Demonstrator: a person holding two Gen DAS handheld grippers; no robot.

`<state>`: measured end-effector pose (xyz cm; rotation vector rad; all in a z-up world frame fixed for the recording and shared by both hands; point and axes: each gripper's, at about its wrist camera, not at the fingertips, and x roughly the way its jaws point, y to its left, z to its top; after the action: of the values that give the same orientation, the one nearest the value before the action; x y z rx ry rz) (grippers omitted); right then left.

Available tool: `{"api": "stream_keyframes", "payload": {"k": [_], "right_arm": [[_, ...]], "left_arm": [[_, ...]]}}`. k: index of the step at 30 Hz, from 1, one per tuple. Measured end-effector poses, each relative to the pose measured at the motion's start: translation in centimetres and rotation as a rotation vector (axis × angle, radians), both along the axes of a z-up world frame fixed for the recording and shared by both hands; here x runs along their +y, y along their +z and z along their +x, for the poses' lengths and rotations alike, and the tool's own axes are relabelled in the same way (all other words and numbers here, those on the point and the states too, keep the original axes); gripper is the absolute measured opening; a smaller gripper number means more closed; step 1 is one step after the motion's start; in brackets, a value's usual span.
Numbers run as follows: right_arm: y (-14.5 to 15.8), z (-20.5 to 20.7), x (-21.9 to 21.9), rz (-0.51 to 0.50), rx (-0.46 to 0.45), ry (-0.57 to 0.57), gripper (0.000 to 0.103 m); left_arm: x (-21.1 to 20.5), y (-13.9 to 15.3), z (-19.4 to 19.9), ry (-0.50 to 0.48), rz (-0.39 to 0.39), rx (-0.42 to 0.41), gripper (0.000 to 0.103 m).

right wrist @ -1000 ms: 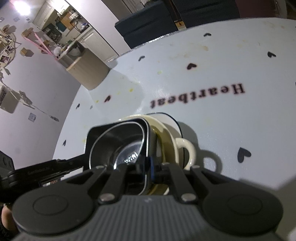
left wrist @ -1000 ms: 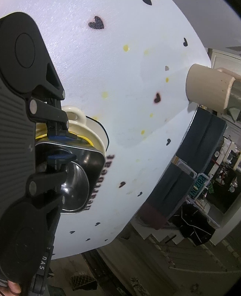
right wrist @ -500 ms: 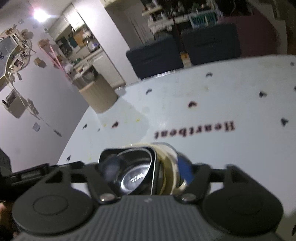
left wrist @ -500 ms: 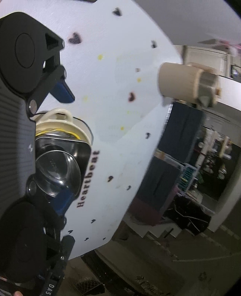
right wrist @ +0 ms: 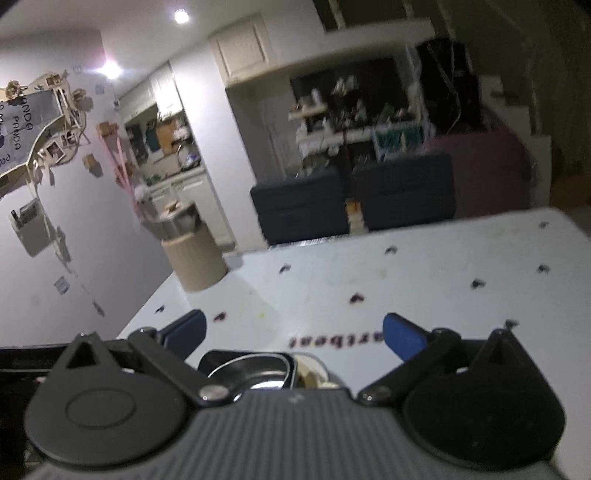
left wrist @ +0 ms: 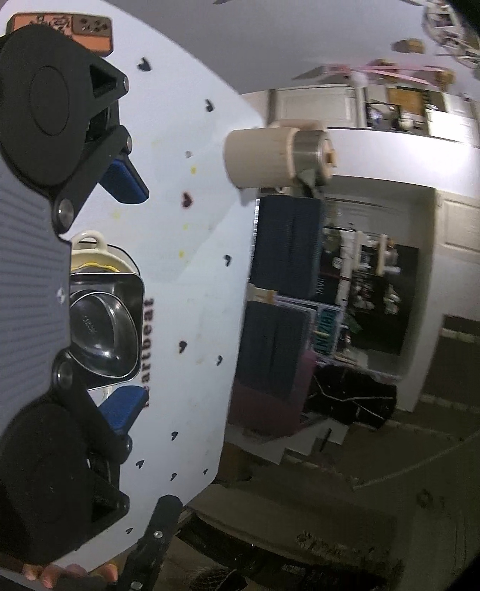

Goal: Organize plates and bowls

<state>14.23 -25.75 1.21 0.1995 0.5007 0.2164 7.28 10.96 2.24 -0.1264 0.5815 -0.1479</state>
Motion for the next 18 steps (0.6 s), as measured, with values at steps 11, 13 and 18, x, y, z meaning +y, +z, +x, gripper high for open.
{"api": "stream_keyframes", "payload": {"k": [11, 13, 18], "right_arm": [[-0.8, -4.2, 1.2, -0.143, -0.099, -0.036, 0.103], [-1.0, -4.7, 1.2, -0.147, -0.103, -0.037, 0.103], [-2.0, -6.9, 1.1, -0.15, -0.146, 0.016, 0.103]], "left_arm": [[-0.5, -0.6, -4.4, -0.002, 0.107, -0.054, 0.103], [-0.7, -1.0, -5.1, -0.005, 0.124, -0.059, 0.103], [-1.1, -2.2, -6.4, 0.004, 0.164, -0.044, 0.103]]}}
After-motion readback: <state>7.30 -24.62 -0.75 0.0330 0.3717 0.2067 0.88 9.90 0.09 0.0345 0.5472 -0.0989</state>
